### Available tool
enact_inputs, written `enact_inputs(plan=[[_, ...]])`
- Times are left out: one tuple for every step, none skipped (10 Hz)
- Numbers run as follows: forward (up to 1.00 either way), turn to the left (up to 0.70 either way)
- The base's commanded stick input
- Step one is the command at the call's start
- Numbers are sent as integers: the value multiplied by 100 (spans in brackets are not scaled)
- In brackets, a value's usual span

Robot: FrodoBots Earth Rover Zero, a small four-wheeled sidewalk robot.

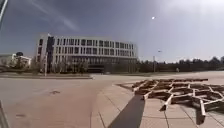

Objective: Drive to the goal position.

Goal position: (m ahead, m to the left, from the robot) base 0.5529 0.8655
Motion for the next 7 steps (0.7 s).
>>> enact_inputs(plan=[[5,0],[5,0],[5,0],[5,0],[5,0],[5,0],[5,0]])
